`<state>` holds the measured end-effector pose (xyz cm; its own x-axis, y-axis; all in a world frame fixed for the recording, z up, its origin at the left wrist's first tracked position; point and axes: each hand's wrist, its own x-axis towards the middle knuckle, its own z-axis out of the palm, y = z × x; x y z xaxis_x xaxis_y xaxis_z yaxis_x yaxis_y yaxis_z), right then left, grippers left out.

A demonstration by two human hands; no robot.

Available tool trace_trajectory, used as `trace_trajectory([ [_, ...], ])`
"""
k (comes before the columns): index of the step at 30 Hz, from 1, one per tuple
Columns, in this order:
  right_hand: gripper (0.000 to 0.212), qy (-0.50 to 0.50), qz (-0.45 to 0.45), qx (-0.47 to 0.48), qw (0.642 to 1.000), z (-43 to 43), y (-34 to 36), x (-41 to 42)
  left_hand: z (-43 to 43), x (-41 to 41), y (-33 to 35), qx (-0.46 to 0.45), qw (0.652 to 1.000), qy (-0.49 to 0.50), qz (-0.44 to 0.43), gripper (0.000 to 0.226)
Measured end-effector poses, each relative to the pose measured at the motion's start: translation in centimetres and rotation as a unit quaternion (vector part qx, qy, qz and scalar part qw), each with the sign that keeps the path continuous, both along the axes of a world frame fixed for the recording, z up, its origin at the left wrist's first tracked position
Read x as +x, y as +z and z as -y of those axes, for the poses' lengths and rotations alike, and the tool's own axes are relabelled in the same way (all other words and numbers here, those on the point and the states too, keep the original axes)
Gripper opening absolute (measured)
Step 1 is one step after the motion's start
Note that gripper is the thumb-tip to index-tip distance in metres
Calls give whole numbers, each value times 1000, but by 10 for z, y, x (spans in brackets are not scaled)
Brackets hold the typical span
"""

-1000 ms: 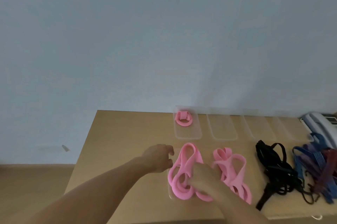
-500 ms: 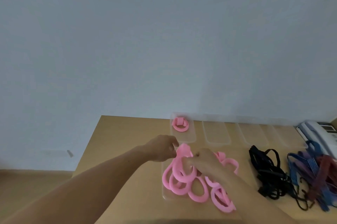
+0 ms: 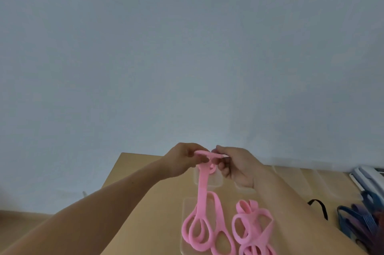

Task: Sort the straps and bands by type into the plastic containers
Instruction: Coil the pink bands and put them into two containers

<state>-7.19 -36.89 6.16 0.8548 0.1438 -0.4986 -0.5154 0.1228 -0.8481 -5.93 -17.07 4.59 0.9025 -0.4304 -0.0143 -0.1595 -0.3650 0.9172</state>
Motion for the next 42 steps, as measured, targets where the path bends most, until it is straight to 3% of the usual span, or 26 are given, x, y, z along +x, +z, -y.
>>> trace_trajectory([
  [3, 50, 73, 59, -191, 977, 2, 16, -3, -1, 2, 9, -59, 994, 46, -75, 19],
  [5, 53, 73, 120, -249, 958, 3, 25, -1, -1, 3, 16, -56, 992, 46, -105, 20],
  [11, 11, 68, 280, -280, 916, -4, 37, 5, 3, 6, 29, -66, 987, 30, -145, 23],
  [17, 12, 57, 320, -297, 898, -6, 46, 7, 3, 3, 44, -95, 969, -1, -228, 29],
  [20, 2, 49, 377, -369, 848, -5, 42, 8, 2, 0, 48, -146, 950, -5, -275, 38],
  [25, 15, 79, 466, -431, 769, -4, 36, 1, 2, 0, 50, -188, 932, 29, -309, 36],
  [27, 20, 72, 464, -416, 778, -3, 33, -1, 1, -1, 51, -208, 928, 24, -309, 27],
  [31, 11, 73, 425, -341, 835, -3, 29, -2, -2, -1, 51, -244, 928, 10, -282, 12],
  [33, 4, 65, 388, -285, 874, -4, 34, -4, -5, -1, 52, -258, 930, 3, -263, 15],
  [37, 38, 62, 256, -169, 950, -8, 44, -9, -10, -2, 52, -267, 935, -11, -231, 2],
  [39, 37, 64, 239, -154, 956, -9, 47, -9, -11, -2, 52, -253, 943, -11, -216, 2],
  [42, 15, 64, 273, -173, 944, -10, 49, -8, -11, -4, 49, -235, 949, 5, -209, 9],
])
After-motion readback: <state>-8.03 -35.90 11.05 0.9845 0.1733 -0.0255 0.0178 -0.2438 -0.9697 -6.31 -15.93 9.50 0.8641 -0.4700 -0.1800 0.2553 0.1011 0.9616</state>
